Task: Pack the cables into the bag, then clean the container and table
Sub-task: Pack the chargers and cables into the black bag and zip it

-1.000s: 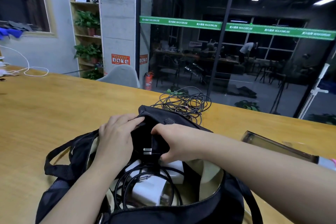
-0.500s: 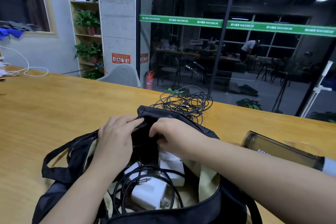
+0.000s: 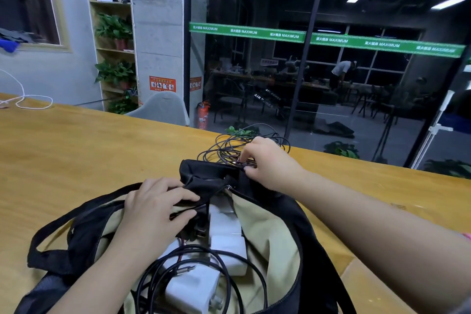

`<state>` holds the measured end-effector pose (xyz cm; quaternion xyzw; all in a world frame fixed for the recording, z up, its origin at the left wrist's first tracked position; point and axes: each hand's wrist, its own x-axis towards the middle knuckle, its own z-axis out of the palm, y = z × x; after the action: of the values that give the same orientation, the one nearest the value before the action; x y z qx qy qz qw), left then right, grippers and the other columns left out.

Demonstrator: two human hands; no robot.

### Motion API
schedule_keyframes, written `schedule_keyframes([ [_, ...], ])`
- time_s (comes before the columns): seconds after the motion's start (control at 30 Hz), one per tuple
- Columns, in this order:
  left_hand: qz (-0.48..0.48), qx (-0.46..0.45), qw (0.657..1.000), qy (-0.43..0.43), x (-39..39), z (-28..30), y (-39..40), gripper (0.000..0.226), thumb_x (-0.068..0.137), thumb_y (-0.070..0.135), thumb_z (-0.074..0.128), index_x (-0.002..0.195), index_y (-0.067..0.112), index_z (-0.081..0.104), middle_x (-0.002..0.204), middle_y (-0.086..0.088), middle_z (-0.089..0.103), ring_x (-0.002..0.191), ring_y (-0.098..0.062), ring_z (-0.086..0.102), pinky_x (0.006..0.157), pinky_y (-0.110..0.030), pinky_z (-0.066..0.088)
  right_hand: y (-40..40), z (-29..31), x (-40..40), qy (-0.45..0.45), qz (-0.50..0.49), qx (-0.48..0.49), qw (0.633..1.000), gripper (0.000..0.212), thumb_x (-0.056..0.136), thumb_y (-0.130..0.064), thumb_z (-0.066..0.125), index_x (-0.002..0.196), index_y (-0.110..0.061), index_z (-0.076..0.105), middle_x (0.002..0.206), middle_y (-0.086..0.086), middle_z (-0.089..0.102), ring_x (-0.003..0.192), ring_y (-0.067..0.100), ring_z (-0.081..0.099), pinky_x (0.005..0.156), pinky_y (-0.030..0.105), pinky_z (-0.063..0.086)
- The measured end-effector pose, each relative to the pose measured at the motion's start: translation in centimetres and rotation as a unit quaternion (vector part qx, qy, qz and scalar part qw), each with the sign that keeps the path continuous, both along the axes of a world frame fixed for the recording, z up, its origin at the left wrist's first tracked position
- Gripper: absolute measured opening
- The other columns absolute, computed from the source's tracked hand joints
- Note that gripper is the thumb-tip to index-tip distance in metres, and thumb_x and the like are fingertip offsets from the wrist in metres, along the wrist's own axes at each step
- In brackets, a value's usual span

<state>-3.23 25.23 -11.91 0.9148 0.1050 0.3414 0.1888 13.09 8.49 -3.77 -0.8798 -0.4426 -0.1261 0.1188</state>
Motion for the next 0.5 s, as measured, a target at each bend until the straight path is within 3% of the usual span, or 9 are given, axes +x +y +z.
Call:
schedule_keyframes([
  [0.07,0.004,0.005,1.000,-0.003,0.0,0.1,-0.1,0.015,0.070,0.036,0.071,0.082,0.045,0.067,0.095,0.019,0.055,0.099,-0.003,0.037,0.080,-0.034,0.022,0.2,0.2,1.8,0.025,-0.046,0.004,0.999,0.026,0.089,-0.024,0.059,0.114,-0.018,0.060,0.117,0.004,0.051,0.114,0.022,0.047,0.095,0.035,0.044],
  [0.13,0.009,0.004,1.000,0.003,0.1,0.2,-0.3,0.028,0.071,0.019,0.079,0.083,0.043,0.068,0.094,0.020,0.054,0.097,-0.002,0.036,0.080,-0.033,0.020,0.4,0.4,3.4,0.048,-0.086,0.022,0.995,0.028,0.090,-0.026,0.059,0.117,-0.017,0.059,0.121,0.004,0.053,0.111,0.022,0.052,0.095,0.034,0.045],
  [0.3,0.003,0.023,1.000,0.007,0.1,0.1,-0.2,0.059,0.059,-0.008,0.074,0.084,0.044,0.063,0.090,0.020,0.054,0.090,-0.004,0.038,0.075,-0.034,0.025,1.3,0.4,6.8,0.073,-0.135,0.002,0.988,0.039,0.089,-0.028,0.061,0.125,-0.013,0.055,0.129,0.009,0.054,0.117,0.025,0.052,0.096,0.035,0.046],
  [0.5,0.000,0.052,0.999,-0.005,0.4,-0.3,0.2,0.065,0.054,-0.014,0.069,0.084,0.043,0.062,0.088,0.018,0.055,0.087,-0.003,0.040,0.070,-0.032,0.030,3.0,-0.6,9.6,0.132,-0.154,-0.049,0.978,0.080,0.079,-0.052,0.068,0.142,-0.014,0.035,0.142,0.011,0.041,0.130,0.030,0.039,0.105,0.042,0.039],
])
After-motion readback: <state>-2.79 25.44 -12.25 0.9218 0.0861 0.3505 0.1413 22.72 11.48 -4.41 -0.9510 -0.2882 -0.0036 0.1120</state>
